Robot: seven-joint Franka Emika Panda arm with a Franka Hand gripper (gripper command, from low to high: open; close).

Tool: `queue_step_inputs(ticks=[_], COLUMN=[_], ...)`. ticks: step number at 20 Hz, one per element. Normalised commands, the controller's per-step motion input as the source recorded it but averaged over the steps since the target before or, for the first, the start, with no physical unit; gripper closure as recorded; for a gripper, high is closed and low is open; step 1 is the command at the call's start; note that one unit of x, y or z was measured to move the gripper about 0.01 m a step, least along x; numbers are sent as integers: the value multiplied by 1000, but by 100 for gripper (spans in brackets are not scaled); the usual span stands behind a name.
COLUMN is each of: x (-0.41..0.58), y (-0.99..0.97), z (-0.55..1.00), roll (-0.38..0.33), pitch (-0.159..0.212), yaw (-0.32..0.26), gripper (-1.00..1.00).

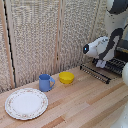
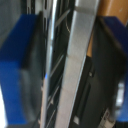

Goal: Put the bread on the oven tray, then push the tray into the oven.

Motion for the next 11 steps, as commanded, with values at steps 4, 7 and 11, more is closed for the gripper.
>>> queue_step_inputs(ticks=[4,7,11], x=[324,399,454], y=[351,299,484], z=[164,268,532], roll=[65,107,68], pitch=[25,52,60], yaw=[-28,-99,-91], gripper=[-100,-100,-100])
